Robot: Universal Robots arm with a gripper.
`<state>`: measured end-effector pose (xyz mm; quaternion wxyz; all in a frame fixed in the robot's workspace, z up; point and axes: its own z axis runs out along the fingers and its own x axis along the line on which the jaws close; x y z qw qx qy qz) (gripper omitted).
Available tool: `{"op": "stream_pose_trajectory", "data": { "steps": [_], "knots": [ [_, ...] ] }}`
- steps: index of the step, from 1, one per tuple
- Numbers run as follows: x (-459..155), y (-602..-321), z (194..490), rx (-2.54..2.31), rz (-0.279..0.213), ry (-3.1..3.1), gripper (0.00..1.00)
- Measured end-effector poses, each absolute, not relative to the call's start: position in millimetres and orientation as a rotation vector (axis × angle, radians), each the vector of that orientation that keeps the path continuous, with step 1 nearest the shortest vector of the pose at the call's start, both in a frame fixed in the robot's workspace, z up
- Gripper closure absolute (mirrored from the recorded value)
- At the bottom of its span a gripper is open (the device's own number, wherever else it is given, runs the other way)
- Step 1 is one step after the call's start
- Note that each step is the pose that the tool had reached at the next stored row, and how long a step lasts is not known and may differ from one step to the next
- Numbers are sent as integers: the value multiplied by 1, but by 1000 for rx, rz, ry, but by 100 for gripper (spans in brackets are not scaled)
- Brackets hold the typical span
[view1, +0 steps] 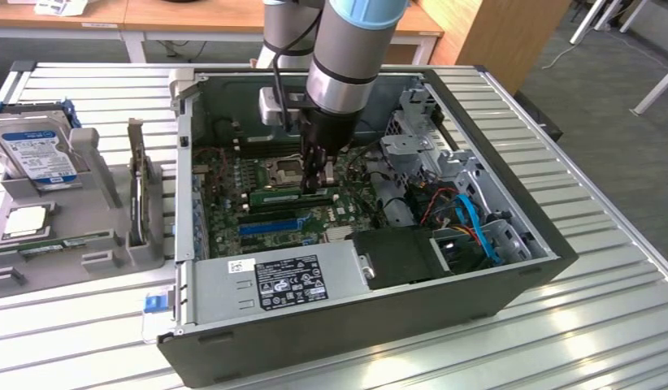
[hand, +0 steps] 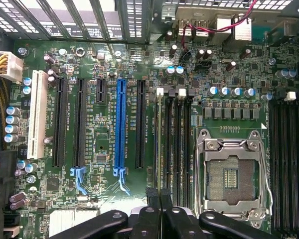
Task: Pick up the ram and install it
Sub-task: 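Insert the ram into the slot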
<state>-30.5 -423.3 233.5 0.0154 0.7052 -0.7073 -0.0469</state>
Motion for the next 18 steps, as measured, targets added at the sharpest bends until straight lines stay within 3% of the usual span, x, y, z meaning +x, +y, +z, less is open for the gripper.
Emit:
{"op": "stream_pose_trajectory", "data": {
  "steps": [18],
  "knots": [
    [-30, -422, 233, 2194, -146, -2200, 88]
  ]
}}
